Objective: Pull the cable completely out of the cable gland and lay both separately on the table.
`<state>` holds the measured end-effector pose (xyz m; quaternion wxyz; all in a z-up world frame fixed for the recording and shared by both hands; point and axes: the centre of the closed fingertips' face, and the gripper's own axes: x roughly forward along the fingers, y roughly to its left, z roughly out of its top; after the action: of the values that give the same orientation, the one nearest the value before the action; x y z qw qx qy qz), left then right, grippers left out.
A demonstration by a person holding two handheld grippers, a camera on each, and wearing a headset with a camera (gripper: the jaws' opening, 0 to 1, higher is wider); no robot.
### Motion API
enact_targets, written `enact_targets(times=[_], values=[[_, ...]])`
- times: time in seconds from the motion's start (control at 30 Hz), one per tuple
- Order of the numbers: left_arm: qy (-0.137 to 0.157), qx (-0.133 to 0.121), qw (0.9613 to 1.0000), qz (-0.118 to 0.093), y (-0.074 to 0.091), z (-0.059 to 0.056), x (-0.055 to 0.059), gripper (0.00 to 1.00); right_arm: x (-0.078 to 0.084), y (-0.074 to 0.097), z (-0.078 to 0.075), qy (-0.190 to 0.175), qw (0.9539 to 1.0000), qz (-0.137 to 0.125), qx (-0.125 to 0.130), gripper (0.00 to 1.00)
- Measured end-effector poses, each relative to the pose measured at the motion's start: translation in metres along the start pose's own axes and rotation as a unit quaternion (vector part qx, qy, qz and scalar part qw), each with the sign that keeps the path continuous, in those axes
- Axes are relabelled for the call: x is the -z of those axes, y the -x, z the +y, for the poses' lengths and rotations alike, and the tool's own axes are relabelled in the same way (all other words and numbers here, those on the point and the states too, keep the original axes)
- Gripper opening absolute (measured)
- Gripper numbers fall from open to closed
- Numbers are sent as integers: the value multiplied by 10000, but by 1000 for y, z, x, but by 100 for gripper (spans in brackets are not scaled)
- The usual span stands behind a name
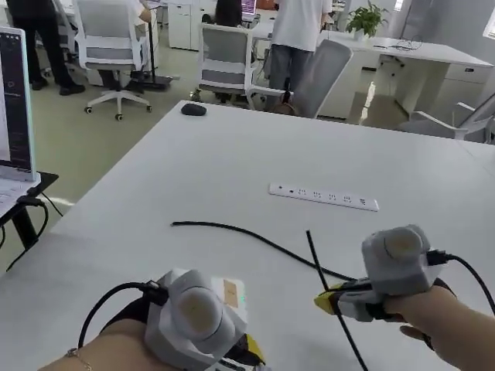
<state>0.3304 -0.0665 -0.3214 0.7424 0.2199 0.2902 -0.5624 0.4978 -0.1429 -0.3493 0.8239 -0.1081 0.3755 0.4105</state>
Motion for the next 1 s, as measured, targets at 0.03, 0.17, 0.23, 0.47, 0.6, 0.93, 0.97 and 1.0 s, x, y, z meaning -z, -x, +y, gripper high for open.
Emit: enact_targets(times=[0.03,0.17,0.23,0.47,0.6,0.93,0.97,1.0], values=[[-1,17,10000,27,0,-1,2,17,1,0,-9,-200,9998,-31,66,4],[21,122,9999,66,-2,-5,4,17,7,4,-53,-706,9962,-194,464,4],[48,160,9998,57,-3,-6,4,17,17,7,-74,-711,9950,-111,699,6],[47,115,9999,-3,-3,-4,1,17,46,35,-109,-618,9886,271,1343,18],[188,49,9996,-190,0,1,-6,17,55,55,-108,-1179,9821,160,1461,29],[434,-95,9978,-489,2,7,-19,17,72,93,-65,-987,9853,71,1394,44],[444,-117,9977,-507,2,8,-20,17,72,97,-60,-967,9862,36,1344,44],[475,-155,9973,-547,2,9,-22,17,72,102,-51,-972,9868,-24,1296,44]])
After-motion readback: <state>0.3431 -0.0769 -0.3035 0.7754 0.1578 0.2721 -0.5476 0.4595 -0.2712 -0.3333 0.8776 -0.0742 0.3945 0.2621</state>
